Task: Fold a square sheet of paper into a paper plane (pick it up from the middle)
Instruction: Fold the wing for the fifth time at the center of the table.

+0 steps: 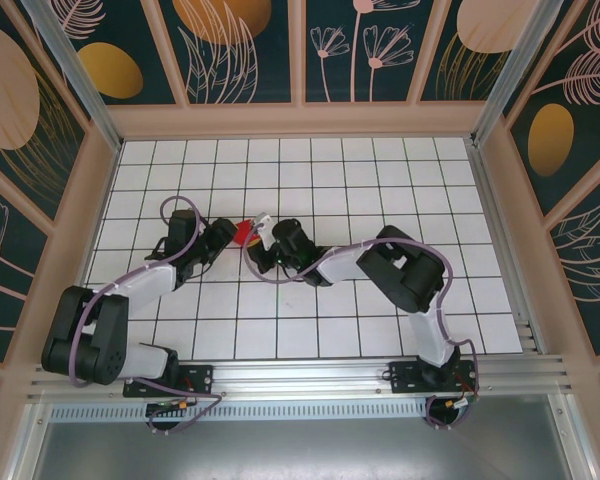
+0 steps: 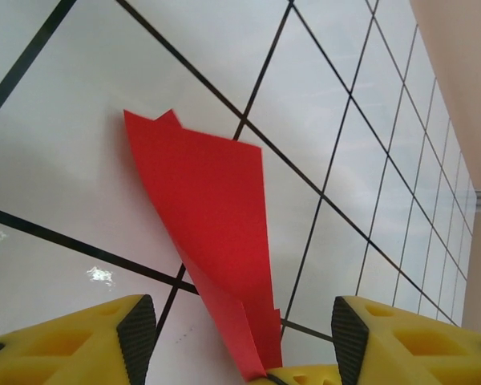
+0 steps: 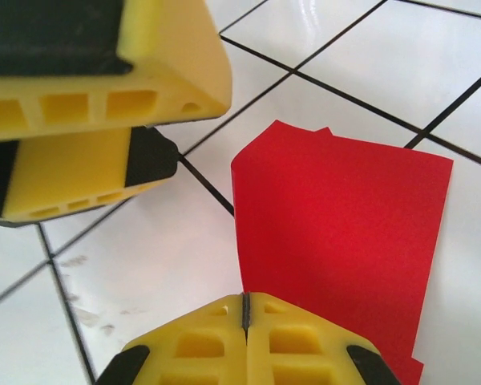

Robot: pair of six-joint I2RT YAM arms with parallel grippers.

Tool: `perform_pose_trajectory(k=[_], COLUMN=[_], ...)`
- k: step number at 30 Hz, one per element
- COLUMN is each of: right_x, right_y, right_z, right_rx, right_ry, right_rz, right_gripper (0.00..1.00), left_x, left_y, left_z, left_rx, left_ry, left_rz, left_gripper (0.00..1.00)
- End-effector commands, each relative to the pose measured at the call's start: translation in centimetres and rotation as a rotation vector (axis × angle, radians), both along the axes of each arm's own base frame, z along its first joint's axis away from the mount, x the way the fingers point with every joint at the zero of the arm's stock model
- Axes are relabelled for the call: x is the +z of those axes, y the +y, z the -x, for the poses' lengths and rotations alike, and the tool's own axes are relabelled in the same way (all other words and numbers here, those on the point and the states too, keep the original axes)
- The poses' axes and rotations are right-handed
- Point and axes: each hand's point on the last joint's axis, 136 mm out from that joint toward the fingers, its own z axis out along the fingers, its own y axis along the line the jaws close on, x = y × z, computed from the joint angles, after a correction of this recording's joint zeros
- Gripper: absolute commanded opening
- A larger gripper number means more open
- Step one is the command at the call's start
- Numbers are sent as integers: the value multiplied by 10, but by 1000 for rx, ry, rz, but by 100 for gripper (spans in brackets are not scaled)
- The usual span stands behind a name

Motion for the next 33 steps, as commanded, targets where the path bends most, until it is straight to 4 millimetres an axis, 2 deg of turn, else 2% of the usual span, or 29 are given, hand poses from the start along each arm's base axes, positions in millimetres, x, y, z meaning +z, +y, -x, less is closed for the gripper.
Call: perform_pose_trajectory(k=[1,8,13,22,33], right_x=[26,25,18,15,0], right_y=[0,-17,-29,-45,-71], right_z=[8,-4,-11,-19,-32], right_rx=[27,-30,-88,-151,-311], right_ry=[137,327,428,547,624], right_rz=[-135,-245,-295,-360,-385], right_gripper=[0,0,0,0,0], left_x=[3,12,12,3,-12], left_y=[5,-2,-11,-31,-55], left_z=[2,6,7,5,-4], left_rx=[1,-59,-112,-189,-249], left_ry=[-37,-104,-127,-130,-120], left_rz=[-21,-6,9,11,2], left_gripper=[62,64,59,46,40])
